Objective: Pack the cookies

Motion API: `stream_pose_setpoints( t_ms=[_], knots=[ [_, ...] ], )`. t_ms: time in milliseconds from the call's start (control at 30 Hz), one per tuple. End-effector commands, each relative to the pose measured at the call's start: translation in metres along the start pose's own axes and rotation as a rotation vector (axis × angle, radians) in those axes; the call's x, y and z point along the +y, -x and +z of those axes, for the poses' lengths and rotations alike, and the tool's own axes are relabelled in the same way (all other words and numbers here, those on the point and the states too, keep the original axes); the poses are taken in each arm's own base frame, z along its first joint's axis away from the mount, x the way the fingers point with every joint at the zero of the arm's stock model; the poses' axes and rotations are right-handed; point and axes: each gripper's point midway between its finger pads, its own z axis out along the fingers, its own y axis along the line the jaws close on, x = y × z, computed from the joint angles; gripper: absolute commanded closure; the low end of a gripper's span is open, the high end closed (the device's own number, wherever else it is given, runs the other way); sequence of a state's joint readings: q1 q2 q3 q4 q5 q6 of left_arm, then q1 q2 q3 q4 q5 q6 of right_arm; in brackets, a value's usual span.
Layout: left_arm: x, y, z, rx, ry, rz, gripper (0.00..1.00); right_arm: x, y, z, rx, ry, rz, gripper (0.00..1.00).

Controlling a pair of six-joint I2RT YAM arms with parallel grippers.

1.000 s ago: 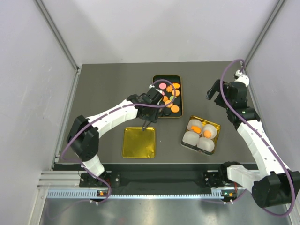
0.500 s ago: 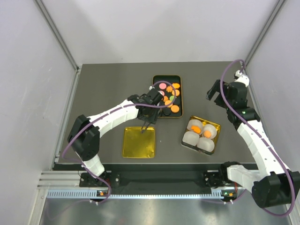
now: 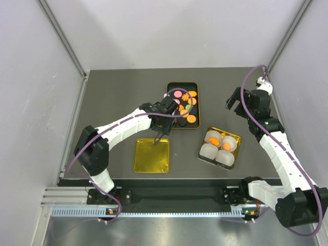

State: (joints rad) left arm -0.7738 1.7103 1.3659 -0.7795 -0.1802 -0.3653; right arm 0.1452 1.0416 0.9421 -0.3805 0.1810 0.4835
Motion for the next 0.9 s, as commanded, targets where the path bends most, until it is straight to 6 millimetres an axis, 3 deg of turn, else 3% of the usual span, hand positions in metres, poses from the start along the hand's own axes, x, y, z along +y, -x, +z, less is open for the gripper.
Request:
stream_pose_setpoints(
  t_ms=[0,533,733,867],
  knots=[
    [-0.001,0.023,-0.017,-0.065,-0.009,0.0,0.59,0.004,0.022,-0.004,-0.077,0.026,0.023,0.0],
    [-0.01,0.05,-0.043,-0.129,-0.053,0.004,0.61,0.004,0.023,-0.005,-0.08,0.022,0.024,0.0],
    [-0.033,0.052,-0.065,-0.16,-0.103,0.034,0.61,0.004,0.023,-0.005,-0.081,0.021,0.024,0.0],
    [-0.062,0.047,-0.084,-0.183,-0.147,0.076,0.61,0.003,0.022,-0.004,-0.08,0.02,0.025,0.0]
  ],
)
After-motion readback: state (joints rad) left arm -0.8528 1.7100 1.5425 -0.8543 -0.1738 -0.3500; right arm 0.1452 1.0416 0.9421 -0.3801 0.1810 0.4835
